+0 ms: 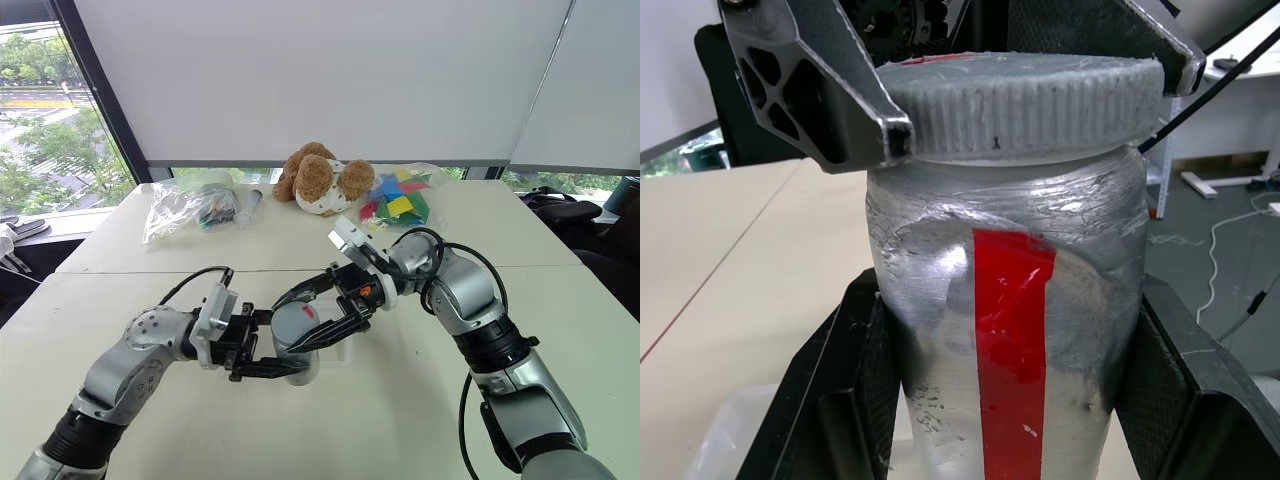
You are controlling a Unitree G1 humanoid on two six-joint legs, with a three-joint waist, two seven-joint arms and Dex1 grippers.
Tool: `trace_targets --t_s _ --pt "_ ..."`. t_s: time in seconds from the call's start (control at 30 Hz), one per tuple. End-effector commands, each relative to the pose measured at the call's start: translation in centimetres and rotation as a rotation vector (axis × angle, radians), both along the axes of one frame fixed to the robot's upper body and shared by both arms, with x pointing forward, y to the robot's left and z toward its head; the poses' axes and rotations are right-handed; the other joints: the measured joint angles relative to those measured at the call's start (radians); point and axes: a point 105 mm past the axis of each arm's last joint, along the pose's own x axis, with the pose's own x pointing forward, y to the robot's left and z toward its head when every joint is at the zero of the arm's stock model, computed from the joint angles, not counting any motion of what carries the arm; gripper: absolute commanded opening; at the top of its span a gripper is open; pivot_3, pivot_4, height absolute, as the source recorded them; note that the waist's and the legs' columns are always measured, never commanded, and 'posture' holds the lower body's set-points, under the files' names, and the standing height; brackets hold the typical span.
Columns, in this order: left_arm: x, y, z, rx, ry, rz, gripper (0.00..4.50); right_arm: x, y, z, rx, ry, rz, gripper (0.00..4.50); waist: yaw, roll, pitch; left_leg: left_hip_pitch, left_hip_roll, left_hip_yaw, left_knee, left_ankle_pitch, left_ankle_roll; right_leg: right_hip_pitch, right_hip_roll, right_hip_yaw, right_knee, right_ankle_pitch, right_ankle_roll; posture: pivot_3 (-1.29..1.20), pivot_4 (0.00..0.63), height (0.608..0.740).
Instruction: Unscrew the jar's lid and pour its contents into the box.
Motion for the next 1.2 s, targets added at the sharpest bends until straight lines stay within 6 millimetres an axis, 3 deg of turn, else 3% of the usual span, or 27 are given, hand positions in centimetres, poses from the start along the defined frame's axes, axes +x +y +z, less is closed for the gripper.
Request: trace_targets --t_s 0.03,0.13,0.17,0.3,0.47,0.6,0.77,1.2 --pt "-0.1 0.5 1.1 -0.024 -0.059 0.024 2.19 -0.4 0.0 0.6 0.036 -0.004 0.019 2.78 0.001 0.000 0.000 0.000 0.000 0.000 0.000 0.000 0.000 0.000 0.000 0.000 0.000 0.000 0.000 0.00 0.150 0.740" --pt "-0.4 0.8 1.0 -0.042 -0.039 0.050 2.19 -0.5 -0.3 1.0 0.067 0.014 -0.007 4.21 0.002 0.000 0.000 0.000 0.000 0.000 0.000 0.000 0.000 0.000 0.000 0.000 0.000 0.000 0.000 0.00 0.150 0.740" --pt "-0.4 1.0 1.1 -0.052 -0.030 0.063 2.19 -0.1 -0.4 1.4 0.110 -0.014 -0.036 4.45 0.002 0.000 0.000 0.000 0.000 0.000 0.000 0.000 0.000 0.000 0.000 0.000 0.000 0.000 0.000 0.00 0.150 0.740" --pt "-0.1 1.6 1.1 -0.078 0.000 0.129 2.19 1.0 -1.9 2.5 0.171 -0.051 -0.137 4.45 0.004 0.000 0.000 0.000 0.000 0.000 0.000 0.000 0.000 0.000 0.000 0.000 0.000 0.000 0.000 0.00 0.150 0.740" --pt "1.8 3.3 1.4 -0.128 0.062 0.312 2.19 1.4 -2.9 2.4 0.189 -0.072 -0.258 4.45 0.009 0.000 0.000 0.000 0.000 0.000 0.001 0.000 0.000 0.001 0.000 0.000 0.000 0.000 0.000 0.00 0.150 0.740" --pt "3.5 3.9 1.5 -0.171 0.085 0.428 2.19 1.4 -0.6 1.9 0.248 -0.083 -0.347 4.45 0.003 0.000 0.000 0.000 0.000 0.000 0.000 0.000 0.000 0.000 0.000 0.000 0.000 0.000 0.000 0.00 0.150 0.740" --pt "2.9 2.8 1.0 -0.163 0.093 0.364 2.19 2.3 1.8 1.7 0.289 -0.107 -0.433 4.45 0.001 0.000 0.000 0.000 0.000 0.000 0.000 0.000 0.000 0.000 0.000 0.000 0.001 0.000 0.000 0.00 0.150 0.740" --pt "2.0 1.2 1.0 -0.136 0.024 0.242 2.19 3.6 3.2 1.9 0.277 -0.064 -0.450 4.45 0.002 0.000 0.000 0.000 0.000 0.000 0.000 0.000 0.000 0.000 0.001 0.000 0.001 0.000 -0.001 0.00 0.150 0.740"
